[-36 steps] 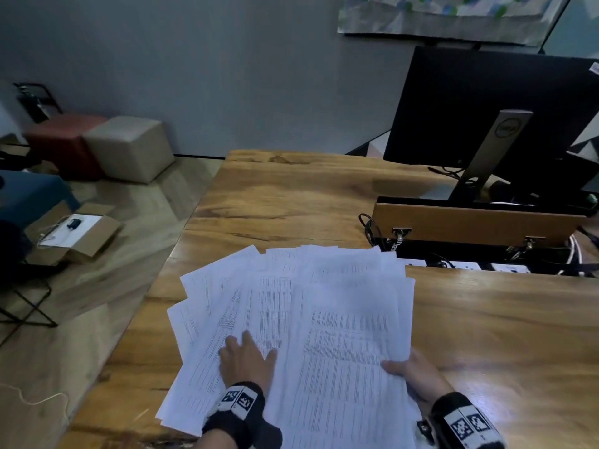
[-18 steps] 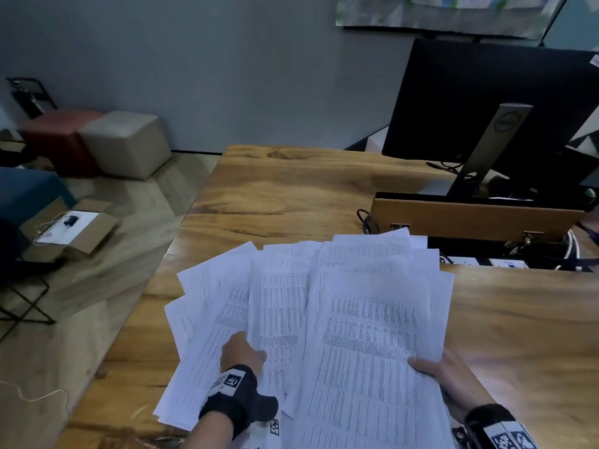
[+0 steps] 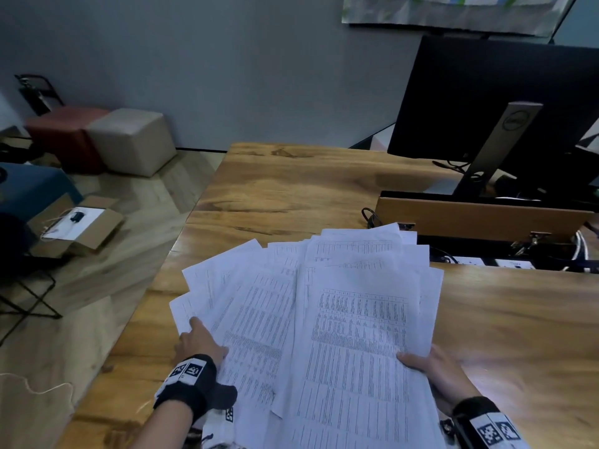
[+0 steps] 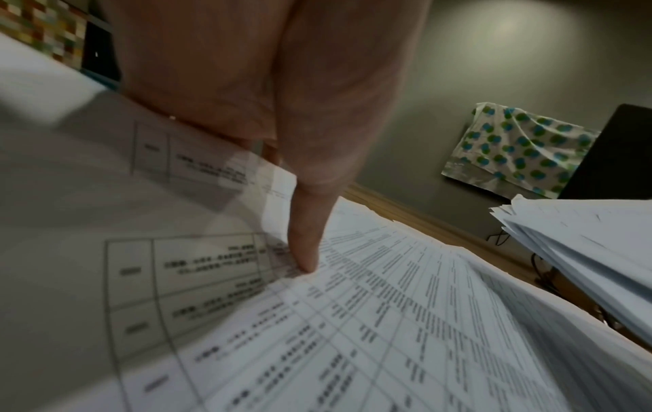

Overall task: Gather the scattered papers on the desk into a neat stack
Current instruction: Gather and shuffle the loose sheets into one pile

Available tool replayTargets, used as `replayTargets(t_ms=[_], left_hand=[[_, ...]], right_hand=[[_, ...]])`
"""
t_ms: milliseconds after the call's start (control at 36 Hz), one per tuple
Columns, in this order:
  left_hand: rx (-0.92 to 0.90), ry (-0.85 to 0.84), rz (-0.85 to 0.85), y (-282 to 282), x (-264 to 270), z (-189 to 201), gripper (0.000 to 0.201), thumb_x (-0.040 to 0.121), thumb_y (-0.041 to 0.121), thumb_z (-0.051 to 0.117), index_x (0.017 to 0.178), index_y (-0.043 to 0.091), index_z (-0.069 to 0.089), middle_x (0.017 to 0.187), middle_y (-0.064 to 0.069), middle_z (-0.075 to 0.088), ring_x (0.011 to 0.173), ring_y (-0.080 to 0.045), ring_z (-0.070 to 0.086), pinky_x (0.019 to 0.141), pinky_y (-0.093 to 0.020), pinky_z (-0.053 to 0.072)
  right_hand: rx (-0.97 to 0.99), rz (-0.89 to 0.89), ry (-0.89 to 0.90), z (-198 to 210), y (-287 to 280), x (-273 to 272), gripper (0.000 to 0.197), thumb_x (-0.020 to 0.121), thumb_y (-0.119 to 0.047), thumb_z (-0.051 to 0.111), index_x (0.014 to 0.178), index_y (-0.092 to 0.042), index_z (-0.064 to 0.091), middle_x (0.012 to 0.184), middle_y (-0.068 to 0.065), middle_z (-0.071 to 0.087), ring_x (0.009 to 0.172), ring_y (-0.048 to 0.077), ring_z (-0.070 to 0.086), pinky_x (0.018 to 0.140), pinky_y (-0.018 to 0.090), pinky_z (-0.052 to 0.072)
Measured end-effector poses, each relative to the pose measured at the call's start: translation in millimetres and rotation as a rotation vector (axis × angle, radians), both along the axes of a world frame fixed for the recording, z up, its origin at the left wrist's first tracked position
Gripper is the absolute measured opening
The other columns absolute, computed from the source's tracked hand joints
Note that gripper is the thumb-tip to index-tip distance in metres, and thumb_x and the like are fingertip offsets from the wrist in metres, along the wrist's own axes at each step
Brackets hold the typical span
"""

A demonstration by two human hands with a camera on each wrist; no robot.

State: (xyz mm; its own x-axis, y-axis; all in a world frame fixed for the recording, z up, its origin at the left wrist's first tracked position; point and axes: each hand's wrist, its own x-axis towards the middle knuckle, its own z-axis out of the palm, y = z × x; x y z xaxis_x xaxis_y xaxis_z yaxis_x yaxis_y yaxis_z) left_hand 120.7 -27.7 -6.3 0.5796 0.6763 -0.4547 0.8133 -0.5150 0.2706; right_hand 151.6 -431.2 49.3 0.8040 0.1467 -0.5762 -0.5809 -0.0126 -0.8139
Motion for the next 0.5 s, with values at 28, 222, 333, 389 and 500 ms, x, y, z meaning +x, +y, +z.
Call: replayTargets(t_ms=[28, 222, 333, 389, 500], left_hand=[[0.001, 0.004, -0.001, 1, 0, 1, 0.076, 0.068, 0.031, 0.081, 0.129, 0.012, 0.040, 0.120, -0.017, 0.055, 0.109, -0.036, 0.057, 0.088, -0.045, 0.054], [-0.045, -0.007, 0.012, -3, -2, 10, 0.068, 0.071, 0.026, 0.083, 0.123, 0.005, 0.044, 0.127, -0.019, 0.046, 0.105, -0.034, 0.058, 0.076, -0.037, 0.048], [-0.043, 0.004, -0.044, 1, -5, 13, 0.057, 0.072, 0.028, 0.080, 0.117, 0.008, 0.050, 0.119, -0.012, 0.062, 0.100, -0.030, 0.063, 0.072, -0.032, 0.051], [0.005, -0.026, -0.071, 6, -7, 14, 0.043, 0.075, 0.025, 0.074, 0.112, 0.012, 0.057, 0.110, -0.008, 0.067, 0.085, -0.026, 0.061, 0.064, -0.027, 0.047], [0.051, -0.198, -0.118, 13, -9, 21, 0.018, 0.075, 0.010, 0.064, 0.071, 0.016, 0.048, 0.066, -0.003, 0.054, 0.056, -0.022, 0.045, 0.051, -0.025, 0.037]], right_hand=[[-0.009, 0.013, 0.000, 0, 1, 0, 0.028, 0.089, 0.011, 0.058, 0.116, 0.005, 0.063, 0.106, 0.025, 0.077, 0.097, 0.044, 0.073, 0.092, 0.056, 0.054], [-0.015, 0.020, 0.013, -7, 5, 4, 0.043, 0.082, 0.000, 0.073, 0.123, 0.004, 0.060, 0.113, 0.027, 0.074, 0.104, 0.046, 0.070, 0.100, 0.064, 0.048], [0.017, 0.050, 0.012, -14, 7, 7, 0.067, 0.064, -0.014, 0.087, 0.123, 0.001, 0.061, 0.116, 0.026, 0.073, 0.107, 0.045, 0.069, 0.101, 0.065, 0.046], [-0.007, 0.058, 0.018, -13, 10, 7, 0.046, 0.079, -0.002, 0.075, 0.123, 0.002, 0.061, 0.115, 0.025, 0.073, 0.107, 0.045, 0.070, 0.102, 0.065, 0.046], [-0.040, 0.083, 0.032, -13, 13, 9, 0.032, 0.090, 0.006, 0.062, 0.122, 0.002, 0.061, 0.114, 0.026, 0.074, 0.105, 0.045, 0.070, 0.100, 0.064, 0.048]])
